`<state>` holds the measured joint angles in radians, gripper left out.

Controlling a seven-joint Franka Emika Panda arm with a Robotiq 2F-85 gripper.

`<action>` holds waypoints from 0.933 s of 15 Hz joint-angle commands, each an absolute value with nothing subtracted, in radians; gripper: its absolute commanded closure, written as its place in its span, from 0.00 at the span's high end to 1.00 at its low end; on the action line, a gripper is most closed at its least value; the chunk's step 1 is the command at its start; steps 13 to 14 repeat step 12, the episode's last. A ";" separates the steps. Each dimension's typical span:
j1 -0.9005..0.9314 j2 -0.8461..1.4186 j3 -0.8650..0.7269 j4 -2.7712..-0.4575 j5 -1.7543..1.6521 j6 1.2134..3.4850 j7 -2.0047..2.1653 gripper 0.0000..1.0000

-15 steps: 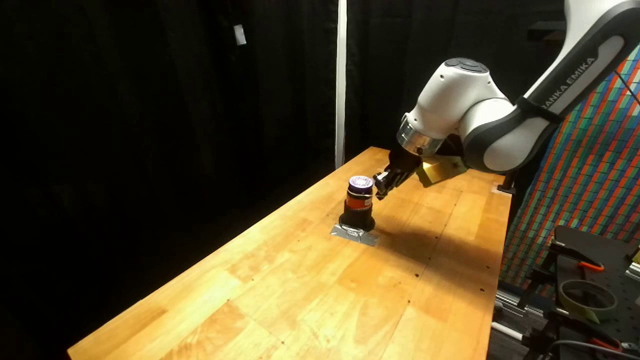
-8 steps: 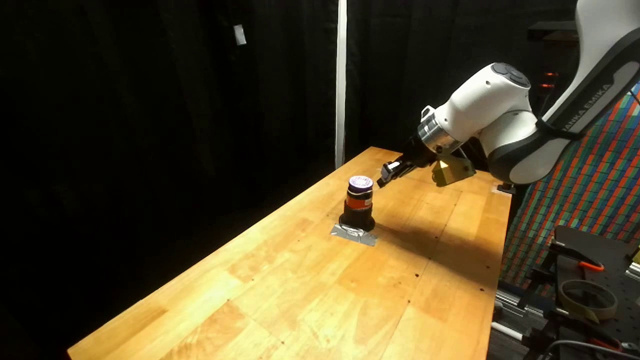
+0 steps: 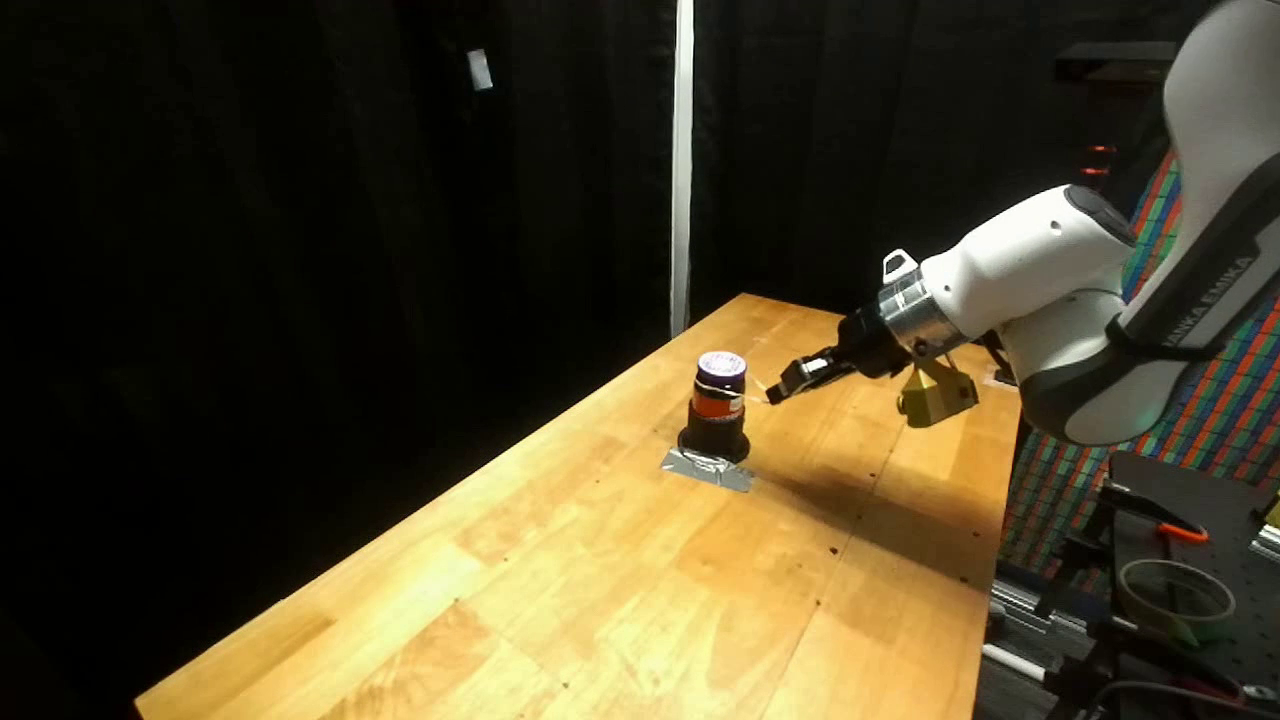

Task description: Put the rubber band on the cup

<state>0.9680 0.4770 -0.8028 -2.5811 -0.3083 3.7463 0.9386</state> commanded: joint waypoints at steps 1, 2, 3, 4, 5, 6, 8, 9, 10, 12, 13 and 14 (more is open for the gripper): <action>1.011 0.506 -0.810 -2.639 -0.234 3.886 0.930 0.07; 1.020 0.519 -0.813 -2.644 -0.209 3.924 0.926 0.07; 1.024 0.529 -0.810 -2.649 -0.189 3.956 0.926 0.07; 1.036 0.542 -0.810 -2.657 -0.159 3.996 0.922 0.07; 1.046 0.554 -0.809 -2.664 -0.132 4.033 0.917 0.08; 0.887 0.477 -0.610 -2.677 0.000 4.047 0.736 0.08; 0.797 0.450 -0.480 -2.683 0.063 4.037 0.668 0.34; 0.729 0.424 -0.398 -2.691 0.053 3.979 0.653 0.38; 0.658 0.451 -0.320 -2.657 0.113 4.008 0.589 0.20; 0.575 0.444 -0.226 -2.664 0.114 3.994 0.565 0.37; 0.575 0.444 -0.226 -2.664 0.114 3.994 0.565 0.37; 0.575 0.444 -0.226 -2.664 0.114 3.994 0.565 0.37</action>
